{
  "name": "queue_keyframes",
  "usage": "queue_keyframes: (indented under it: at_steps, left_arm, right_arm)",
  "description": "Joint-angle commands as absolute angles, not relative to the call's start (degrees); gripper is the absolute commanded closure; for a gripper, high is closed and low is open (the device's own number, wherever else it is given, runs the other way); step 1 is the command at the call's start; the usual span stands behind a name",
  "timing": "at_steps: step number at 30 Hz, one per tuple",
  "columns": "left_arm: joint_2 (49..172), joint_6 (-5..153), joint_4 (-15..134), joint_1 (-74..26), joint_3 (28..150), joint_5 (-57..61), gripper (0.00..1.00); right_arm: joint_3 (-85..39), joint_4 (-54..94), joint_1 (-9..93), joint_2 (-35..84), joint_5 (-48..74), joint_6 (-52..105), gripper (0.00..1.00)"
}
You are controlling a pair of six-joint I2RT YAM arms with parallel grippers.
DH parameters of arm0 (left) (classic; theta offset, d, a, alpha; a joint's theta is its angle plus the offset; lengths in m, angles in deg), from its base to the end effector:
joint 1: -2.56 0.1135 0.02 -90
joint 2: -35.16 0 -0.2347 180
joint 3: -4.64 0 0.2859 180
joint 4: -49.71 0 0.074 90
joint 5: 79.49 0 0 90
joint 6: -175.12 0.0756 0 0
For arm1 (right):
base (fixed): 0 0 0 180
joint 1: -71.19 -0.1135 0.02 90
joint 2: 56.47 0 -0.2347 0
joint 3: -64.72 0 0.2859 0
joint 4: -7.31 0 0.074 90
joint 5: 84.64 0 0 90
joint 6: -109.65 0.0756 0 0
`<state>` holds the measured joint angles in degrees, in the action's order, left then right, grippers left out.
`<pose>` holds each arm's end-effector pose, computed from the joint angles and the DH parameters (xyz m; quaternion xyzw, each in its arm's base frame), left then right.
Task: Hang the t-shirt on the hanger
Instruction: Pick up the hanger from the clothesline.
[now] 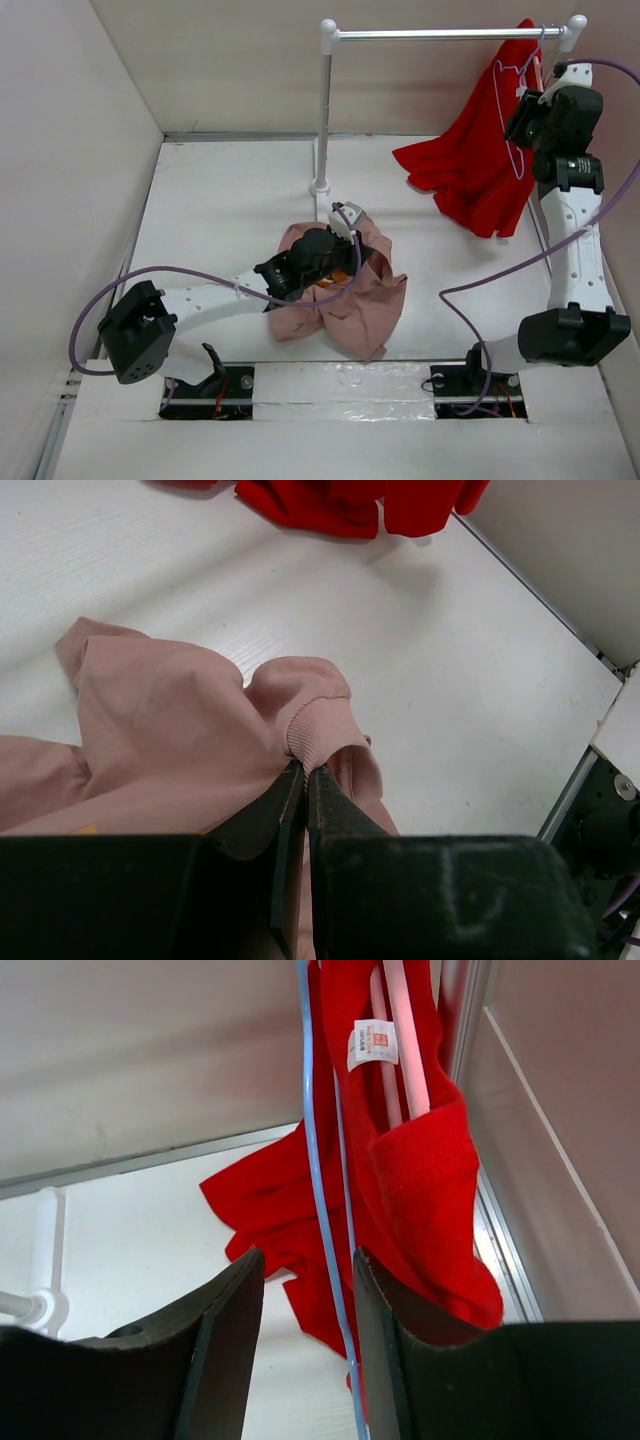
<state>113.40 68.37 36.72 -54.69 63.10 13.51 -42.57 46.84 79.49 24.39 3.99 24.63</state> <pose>0.2141 -0.3256 0.2288 0.2424 0.7073 -0.3838 0.5419 0.3801 -0.0573 0.4386 0.0979 0.7770 -0.0274 0.6213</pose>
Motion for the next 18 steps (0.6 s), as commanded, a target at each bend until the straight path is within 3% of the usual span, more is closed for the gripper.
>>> queue_keyframes:
  at_steps: [1,6,13,18]
  left_arm:
    - [111.4,69.1,32.9,-54.7,62.8,12.1,1.00]
    - [111.6,69.3,32.9,-54.7,62.9,11.8,1.00]
    - [111.4,69.6,32.8,-54.7,62.7,12.3,1.00]
    - [111.2,69.7,32.9,-54.7,62.6,12.2,1.00]
  right_arm:
    - [-43.6,42.8,79.7,25.3,2.5,23.6,0.54]
    - [-44.6,41.5,79.7,26.5,1.1,23.3,0.67]
    - [-46.5,42.7,79.7,28.8,-0.1,22.0,0.67]
    - [-46.7,42.6,79.2,29.0,-1.1,22.2,0.94]
